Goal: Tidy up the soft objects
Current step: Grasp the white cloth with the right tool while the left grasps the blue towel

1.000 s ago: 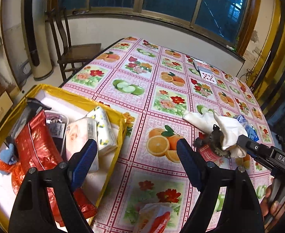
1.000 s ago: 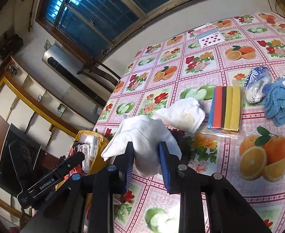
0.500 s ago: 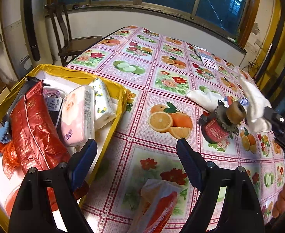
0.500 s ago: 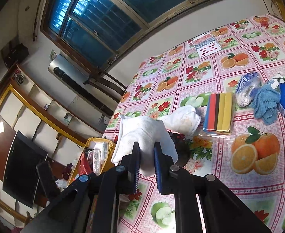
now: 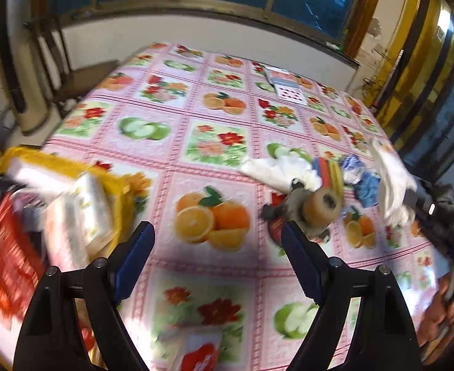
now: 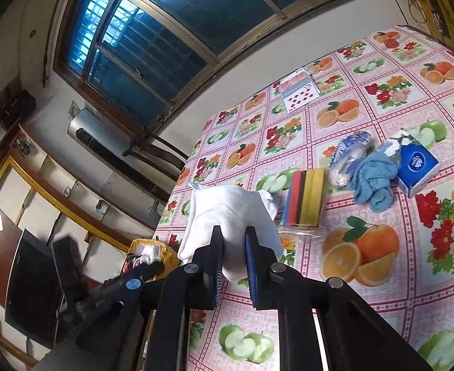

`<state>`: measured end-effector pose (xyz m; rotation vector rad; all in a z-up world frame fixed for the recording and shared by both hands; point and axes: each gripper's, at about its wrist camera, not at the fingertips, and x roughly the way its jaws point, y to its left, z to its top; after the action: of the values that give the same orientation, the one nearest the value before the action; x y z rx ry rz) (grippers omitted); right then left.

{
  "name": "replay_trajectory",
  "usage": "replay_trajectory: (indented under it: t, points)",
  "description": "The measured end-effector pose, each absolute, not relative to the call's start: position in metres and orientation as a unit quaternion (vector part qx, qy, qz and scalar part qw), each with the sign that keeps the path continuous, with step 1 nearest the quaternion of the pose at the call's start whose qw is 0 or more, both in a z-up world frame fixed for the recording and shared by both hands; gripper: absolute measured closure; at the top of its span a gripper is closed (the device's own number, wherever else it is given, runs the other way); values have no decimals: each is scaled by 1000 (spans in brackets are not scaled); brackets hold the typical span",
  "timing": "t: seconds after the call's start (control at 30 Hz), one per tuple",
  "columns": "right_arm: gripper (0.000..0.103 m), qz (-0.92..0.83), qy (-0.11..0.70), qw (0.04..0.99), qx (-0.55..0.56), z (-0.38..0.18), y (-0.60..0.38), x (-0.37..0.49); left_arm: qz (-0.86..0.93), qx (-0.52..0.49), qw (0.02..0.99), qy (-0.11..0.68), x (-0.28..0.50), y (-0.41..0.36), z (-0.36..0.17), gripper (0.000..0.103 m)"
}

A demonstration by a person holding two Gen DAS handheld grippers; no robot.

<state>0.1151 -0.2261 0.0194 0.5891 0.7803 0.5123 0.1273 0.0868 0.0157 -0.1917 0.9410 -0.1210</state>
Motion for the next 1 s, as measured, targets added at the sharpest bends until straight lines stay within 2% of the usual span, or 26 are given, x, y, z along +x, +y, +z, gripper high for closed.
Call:
replay_trajectory:
  t: [0.27,0.37,0.67,0.83,0.87,0.93,1.0]
  points:
    - [89,242,383,844,287,7,-240,122,-123,-141,804,564,230,56,-13,19]
    - [89,242,386,842,289,2,-244,125,-140,-122,779,599,252,35,-28,19]
    - [88,240,396,834,300,-11,-256,136,-175,-60,747,638,292,-8,-50,19]
    - [88,244,394,835,297,-9,-253,138,-182,-3,751,635,295,-23,-52,19]
    - [88,246,394,834,296,-9,-251,139,-180,15,754,632,293,-26,-52,21]
    - [88,249,396,833,296,-9,-248,139,-171,41,762,623,290,-29,-52,33]
    - [88,251,395,833,295,-8,-245,139,-159,49,771,614,290,-24,-50,57]
